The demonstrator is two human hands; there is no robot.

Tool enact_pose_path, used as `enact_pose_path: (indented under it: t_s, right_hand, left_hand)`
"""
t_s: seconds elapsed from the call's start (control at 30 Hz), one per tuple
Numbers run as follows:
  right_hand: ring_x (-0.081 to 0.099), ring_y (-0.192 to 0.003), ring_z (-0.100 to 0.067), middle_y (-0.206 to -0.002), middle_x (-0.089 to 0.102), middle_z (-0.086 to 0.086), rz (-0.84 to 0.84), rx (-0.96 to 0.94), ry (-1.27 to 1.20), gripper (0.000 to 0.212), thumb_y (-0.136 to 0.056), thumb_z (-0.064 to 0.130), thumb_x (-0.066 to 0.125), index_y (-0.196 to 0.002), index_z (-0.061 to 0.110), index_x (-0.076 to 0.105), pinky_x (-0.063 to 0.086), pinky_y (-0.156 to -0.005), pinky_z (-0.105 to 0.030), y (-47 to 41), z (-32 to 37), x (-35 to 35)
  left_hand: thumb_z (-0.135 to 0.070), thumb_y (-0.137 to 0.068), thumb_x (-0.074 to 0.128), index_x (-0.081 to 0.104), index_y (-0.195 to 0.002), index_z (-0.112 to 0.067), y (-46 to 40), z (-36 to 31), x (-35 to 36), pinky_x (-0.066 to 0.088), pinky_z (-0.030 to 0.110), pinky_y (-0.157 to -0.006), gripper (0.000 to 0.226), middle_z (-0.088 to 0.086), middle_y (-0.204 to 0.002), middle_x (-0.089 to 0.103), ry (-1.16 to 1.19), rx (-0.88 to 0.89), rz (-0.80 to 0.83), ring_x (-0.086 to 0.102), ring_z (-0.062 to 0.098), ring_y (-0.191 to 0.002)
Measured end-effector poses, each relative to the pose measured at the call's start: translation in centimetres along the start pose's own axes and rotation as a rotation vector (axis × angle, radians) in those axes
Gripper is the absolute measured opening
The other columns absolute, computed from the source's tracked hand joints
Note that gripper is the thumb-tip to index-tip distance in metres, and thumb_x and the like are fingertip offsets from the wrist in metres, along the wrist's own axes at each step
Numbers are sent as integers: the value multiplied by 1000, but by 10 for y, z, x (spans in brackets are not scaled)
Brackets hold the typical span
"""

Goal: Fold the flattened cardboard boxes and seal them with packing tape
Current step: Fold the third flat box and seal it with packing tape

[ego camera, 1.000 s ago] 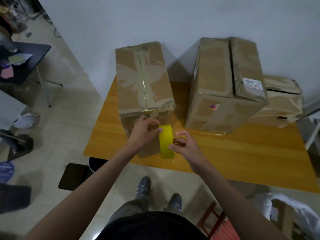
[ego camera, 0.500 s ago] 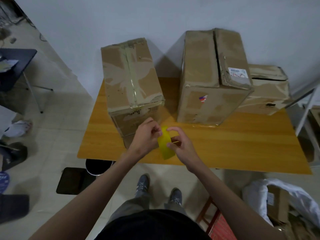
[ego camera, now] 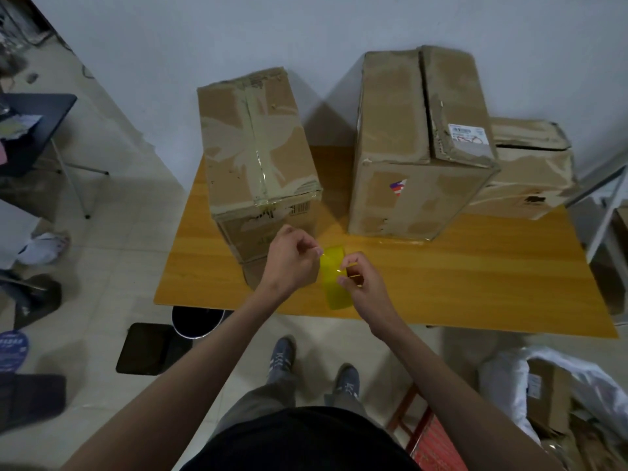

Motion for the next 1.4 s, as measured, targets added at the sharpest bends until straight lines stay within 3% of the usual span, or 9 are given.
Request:
enact_pose_path:
  t_s: [0.2,0.3,0.37,0.5,0.63,0.8,1.07,1.23,1.4]
  right_hand:
    - [49,-78,-12,-89,54,-14,27,31,-11,19,-94,5,60,-95,23,53,39,-73,-33,2,-14,-2]
    - [52,-85,-29,-94,55,-21,40,27,6,18,-95,3,59,-98,19,51,38,-79,-40,-1,-19,1]
    - [49,-85,-33,-92,53,-22,44,28,20,16,-96,2,58,-100,15,49,39,-73,-37,-5,-25,3]
    - [40,-63,-15,-78,45,-11,42,36,99,20,-97,4,57,-105,17,43,33,-57,-27,-19,-43,7]
    - [34,-52,-16,-66,37,-3,51,8,288,40,-92,-1,60,-118,17,35,28,-53,-37,-52,-67,25]
    - [56,-112,-34,-133,53,-16,176,-1,620,56,-98,9,60,-146,3,33,42,-83,-44,-83,-107,60]
    - [49,-124,-29,-138,49,-11,265,155,935,56,-96,22,64,-143,8,37,53,-84,-42,-94,-140,80]
    - [52,-88,-29,-100,51,-9,-213,-181,607,15,-94,15,65,-98,7,53,44,-72,-41,-108,-41,53]
    - [48,-88,-23,-97,50,1,-417,-597,690,10,-91,15,58,-97,18,51,39,-77,-35,-126,84,52]
  left_hand:
    - [-11,-85,69,74,-78,-15,-14,13,21,48,33,-85,10,-11,-76,54,-89,-84,117,51,17,-98]
    - [-16,-84,73,74,-80,-20,-19,28,39,44,32,-84,7,-5,-86,56,-134,-163,209,50,22,-112]
    - [-24,-85,74,71,-91,-21,-21,36,51,41,34,-83,7,4,-108,53,-196,-221,247,53,26,-111]
    - [-30,-87,72,42,-137,-25,-27,51,59,45,48,-88,59,11,-132,40,-405,-225,336,53,42,-115]
    - [-30,-89,69,39,-142,-23,-28,63,45,39,40,-79,62,11,-133,43,-448,-164,330,53,41,-117]
    - [-27,-92,68,48,-136,-18,-22,60,12,49,47,-89,50,9,-129,49,-438,-47,276,55,34,-115]
    - [-27,-92,69,63,-113,-15,-45,33,-53,50,31,-82,25,2,-114,56,-394,239,2,56,19,-102]
    - [-37,-96,60,38,-151,-13,-93,52,-66,32,35,-115,64,4,-157,38,-588,307,11,34,21,-144]
    - [-46,-106,29,13,-159,-7,-109,79,-38,7,35,-126,67,10,-166,8,-764,345,165,6,21,-154]
Point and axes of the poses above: each hand's wrist, its own y-axis away from the middle knuckle, its own x-axis out of the palm, z = x × y, the point moved 8 cm from there along -y, towards the middle knuckle
